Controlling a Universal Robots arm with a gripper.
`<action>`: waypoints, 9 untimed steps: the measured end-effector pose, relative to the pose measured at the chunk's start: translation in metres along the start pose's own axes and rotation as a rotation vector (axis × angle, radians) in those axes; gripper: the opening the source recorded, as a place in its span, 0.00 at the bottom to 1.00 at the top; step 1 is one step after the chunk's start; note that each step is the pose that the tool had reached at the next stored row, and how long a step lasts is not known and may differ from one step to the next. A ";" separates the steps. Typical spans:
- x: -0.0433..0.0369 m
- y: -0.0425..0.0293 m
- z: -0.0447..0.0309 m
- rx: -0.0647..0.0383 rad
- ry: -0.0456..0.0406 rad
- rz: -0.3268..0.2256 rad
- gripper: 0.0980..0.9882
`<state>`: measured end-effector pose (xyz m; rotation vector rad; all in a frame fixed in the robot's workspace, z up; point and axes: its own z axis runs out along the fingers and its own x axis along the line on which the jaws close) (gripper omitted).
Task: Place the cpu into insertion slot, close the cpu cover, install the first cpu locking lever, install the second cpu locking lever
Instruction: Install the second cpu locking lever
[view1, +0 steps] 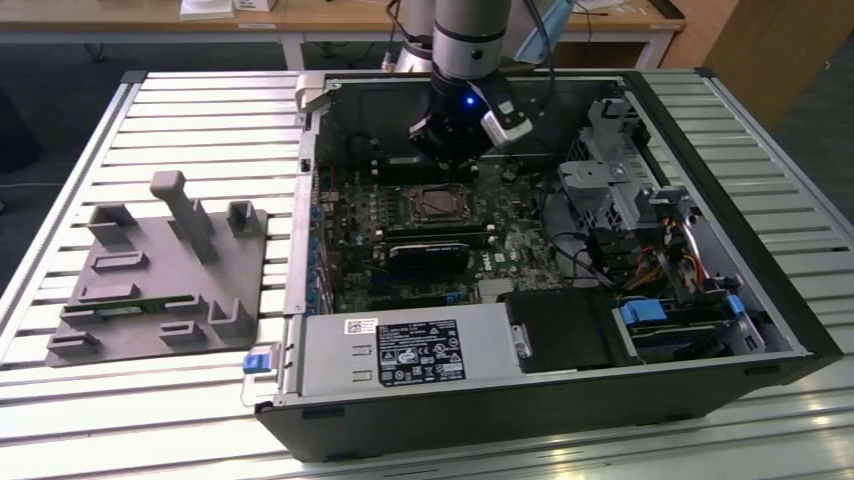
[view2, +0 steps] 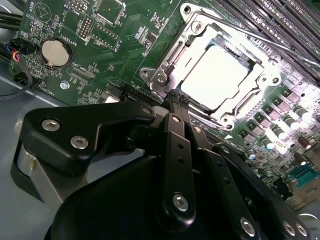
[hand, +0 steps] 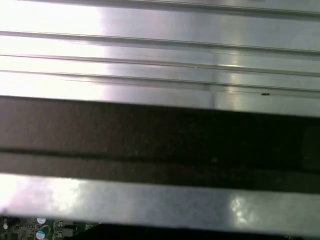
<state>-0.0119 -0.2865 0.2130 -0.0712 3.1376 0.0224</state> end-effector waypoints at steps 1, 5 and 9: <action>0.0000 -0.0004 0.0000 0.000 0.0000 0.000 0.01; 0.0001 -0.0020 0.0000 0.000 0.0000 0.000 0.01; 0.0002 -0.0046 -0.0001 0.000 0.0000 0.000 0.01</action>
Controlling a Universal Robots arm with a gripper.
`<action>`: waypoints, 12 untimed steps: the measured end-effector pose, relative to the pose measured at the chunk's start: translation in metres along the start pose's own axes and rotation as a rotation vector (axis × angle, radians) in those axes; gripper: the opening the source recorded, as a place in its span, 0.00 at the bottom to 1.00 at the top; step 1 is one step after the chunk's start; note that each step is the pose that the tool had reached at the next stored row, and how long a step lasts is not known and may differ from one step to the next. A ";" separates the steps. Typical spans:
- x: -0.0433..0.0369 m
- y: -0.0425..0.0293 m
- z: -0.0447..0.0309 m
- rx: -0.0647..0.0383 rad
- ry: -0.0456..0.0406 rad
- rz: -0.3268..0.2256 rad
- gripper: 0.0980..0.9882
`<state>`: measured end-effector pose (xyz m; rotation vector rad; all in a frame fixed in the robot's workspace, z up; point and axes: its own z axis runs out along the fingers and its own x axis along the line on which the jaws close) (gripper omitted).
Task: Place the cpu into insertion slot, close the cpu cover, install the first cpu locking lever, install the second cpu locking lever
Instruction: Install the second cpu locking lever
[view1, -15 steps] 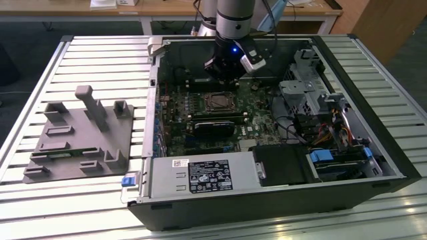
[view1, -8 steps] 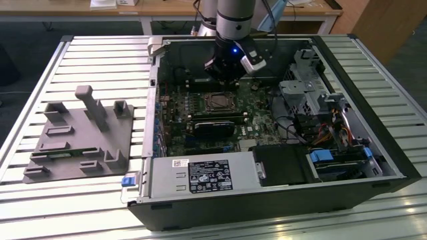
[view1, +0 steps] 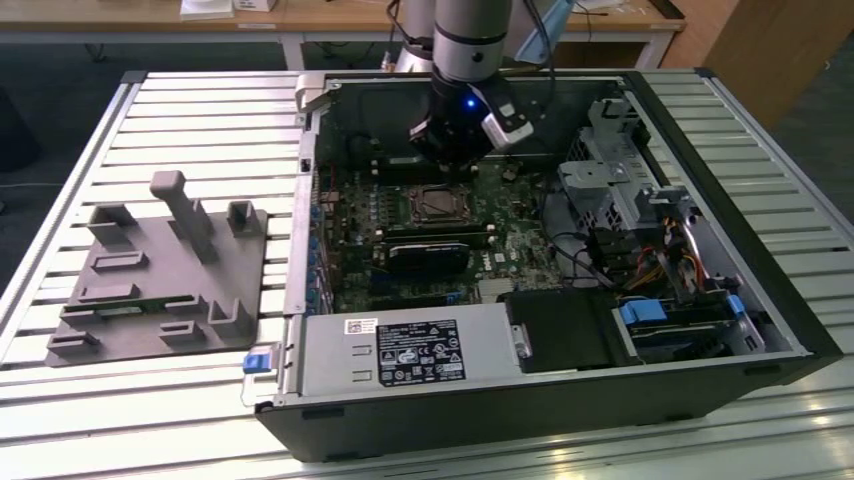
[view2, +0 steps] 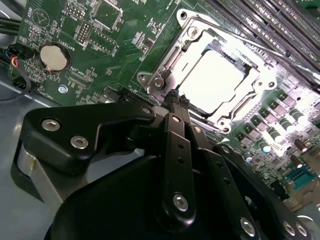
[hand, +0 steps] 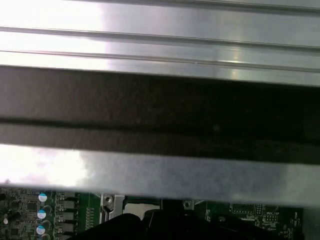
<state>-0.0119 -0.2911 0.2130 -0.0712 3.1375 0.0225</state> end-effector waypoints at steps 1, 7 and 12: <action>0.0000 -0.0006 0.0000 0.000 0.0001 0.000 0.01; 0.0000 -0.0024 -0.0030 0.000 0.0011 0.000 0.01; -0.0001 -0.0022 -0.0188 0.000 0.0013 0.000 0.01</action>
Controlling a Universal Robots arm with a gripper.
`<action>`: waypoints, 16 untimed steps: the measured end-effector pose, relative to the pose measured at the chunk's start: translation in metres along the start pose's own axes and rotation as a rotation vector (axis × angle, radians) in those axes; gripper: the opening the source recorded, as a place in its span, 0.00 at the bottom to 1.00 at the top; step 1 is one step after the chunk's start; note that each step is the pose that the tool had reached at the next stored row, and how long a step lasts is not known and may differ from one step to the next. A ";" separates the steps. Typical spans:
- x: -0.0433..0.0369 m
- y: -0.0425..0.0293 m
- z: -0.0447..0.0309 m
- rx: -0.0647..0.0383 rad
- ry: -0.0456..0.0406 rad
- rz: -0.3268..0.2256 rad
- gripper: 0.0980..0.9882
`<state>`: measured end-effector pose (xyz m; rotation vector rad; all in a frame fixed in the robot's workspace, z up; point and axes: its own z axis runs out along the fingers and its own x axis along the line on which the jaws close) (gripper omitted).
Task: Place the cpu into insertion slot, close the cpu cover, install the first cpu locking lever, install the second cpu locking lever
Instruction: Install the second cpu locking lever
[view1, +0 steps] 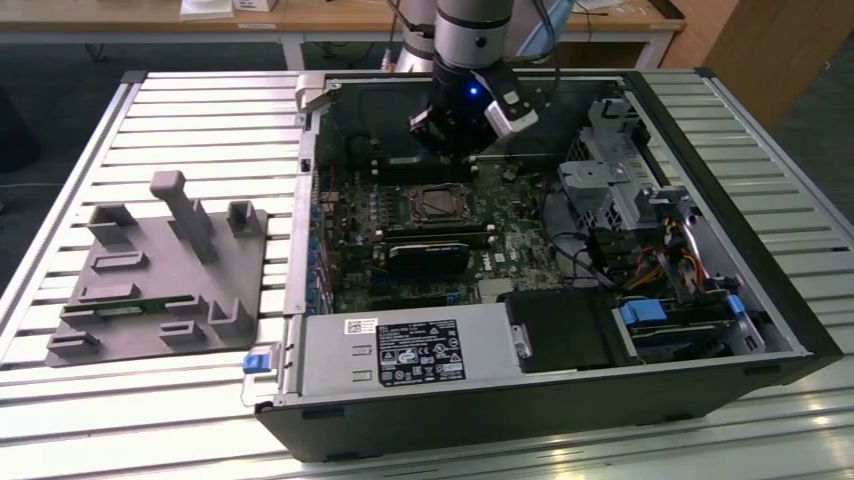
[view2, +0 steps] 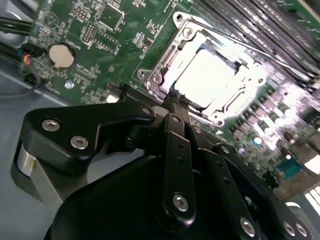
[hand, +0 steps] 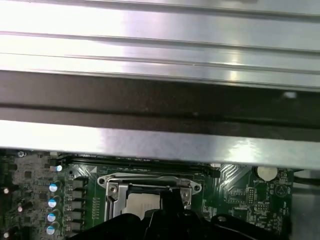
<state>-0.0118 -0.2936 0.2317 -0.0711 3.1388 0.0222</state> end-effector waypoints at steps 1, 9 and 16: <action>0.0000 0.0001 -0.0030 0.000 -0.0001 0.000 0.01; 0.0005 -0.0121 -0.0062 0.001 0.0001 0.005 0.01; 0.0014 -0.0316 -0.0062 0.000 0.0050 0.006 0.01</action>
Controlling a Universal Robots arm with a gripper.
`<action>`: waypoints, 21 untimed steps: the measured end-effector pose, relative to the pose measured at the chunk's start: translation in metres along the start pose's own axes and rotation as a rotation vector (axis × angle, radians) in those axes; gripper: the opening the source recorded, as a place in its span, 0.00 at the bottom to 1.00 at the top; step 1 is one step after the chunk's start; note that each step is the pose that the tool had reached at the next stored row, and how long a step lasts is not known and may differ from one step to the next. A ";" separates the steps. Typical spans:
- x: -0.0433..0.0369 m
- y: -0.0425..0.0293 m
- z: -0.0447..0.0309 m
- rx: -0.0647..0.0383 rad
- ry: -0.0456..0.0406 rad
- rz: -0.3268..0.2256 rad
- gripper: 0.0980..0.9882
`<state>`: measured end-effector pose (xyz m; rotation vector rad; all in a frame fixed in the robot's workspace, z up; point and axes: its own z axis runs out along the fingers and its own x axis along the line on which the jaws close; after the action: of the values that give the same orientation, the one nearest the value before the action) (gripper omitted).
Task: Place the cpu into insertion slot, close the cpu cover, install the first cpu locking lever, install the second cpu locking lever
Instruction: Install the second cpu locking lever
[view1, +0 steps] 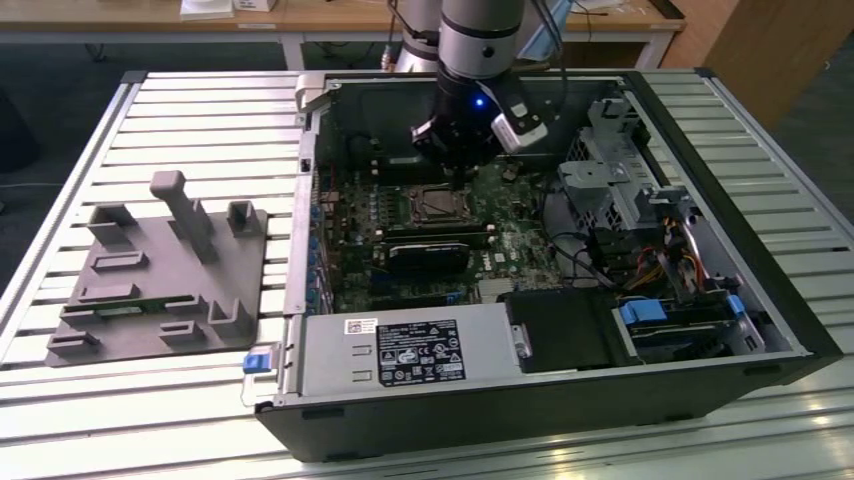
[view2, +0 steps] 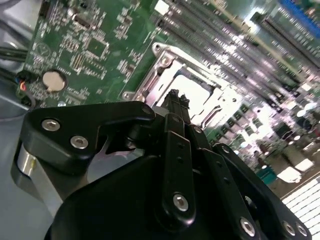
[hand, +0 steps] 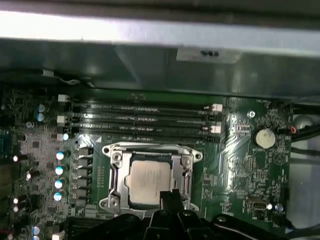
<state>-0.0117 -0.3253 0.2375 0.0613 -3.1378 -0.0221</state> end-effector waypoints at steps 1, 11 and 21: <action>0.0000 -0.0019 0.0000 0.000 0.0030 0.000 0.01; -0.0013 -0.0156 0.0005 -0.002 0.0240 0.000 0.01; -0.0008 -0.0332 0.0006 -0.022 0.0294 0.000 0.01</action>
<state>-0.0097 -0.3583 0.2364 0.0609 -3.1075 -0.0550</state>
